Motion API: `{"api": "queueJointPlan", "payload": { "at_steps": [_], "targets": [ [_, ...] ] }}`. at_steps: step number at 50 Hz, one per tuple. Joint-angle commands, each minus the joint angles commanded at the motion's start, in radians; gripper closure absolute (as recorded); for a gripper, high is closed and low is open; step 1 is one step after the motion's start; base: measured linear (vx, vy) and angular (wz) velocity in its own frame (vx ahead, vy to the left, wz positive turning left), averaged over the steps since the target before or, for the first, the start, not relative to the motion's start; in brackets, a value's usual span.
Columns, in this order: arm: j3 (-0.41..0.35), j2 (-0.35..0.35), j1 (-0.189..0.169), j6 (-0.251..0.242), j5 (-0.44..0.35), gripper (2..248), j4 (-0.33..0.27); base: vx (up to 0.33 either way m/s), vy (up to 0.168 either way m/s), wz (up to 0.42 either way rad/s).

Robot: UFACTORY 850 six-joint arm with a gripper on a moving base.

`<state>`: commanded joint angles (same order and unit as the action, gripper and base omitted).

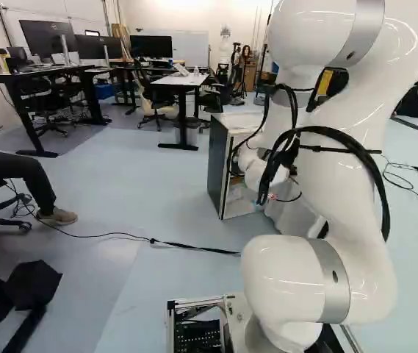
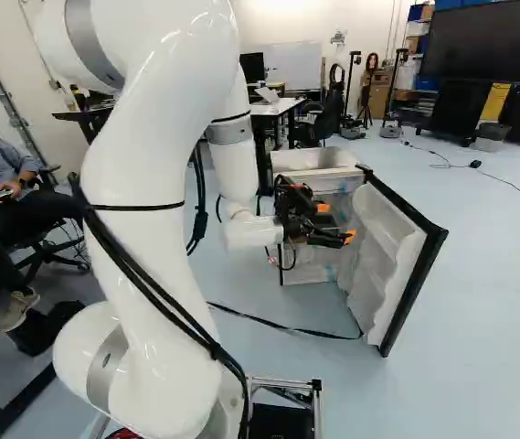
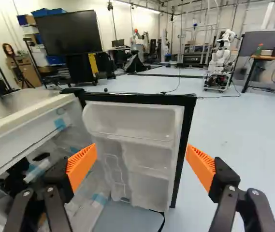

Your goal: Open the fridge door

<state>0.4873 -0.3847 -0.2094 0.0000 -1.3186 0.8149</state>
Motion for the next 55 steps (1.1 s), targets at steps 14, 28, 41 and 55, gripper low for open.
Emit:
{"api": "queueJointPlan", "payload": {
  "at_steps": [14, 28, 41, 55],
  "targets": [
    [-0.055, 0.091, 0.029, 0.0, 0.061, 3, -0.111, 0.0, 0.0, 0.0],
    [-0.118, 0.195, 0.062, 0.0, 0.131, 3, -0.24, 0.0, 0.0, 0.0],
    [-0.184, 0.305, 0.096, 0.0, 0.205, 3, -0.374, 0.0, 0.0, 0.0],
    [-0.247, 0.409, 0.129, 0.0, 0.275, 3, -0.502, 0.0, 0.0, 0.0]
  ]
}}
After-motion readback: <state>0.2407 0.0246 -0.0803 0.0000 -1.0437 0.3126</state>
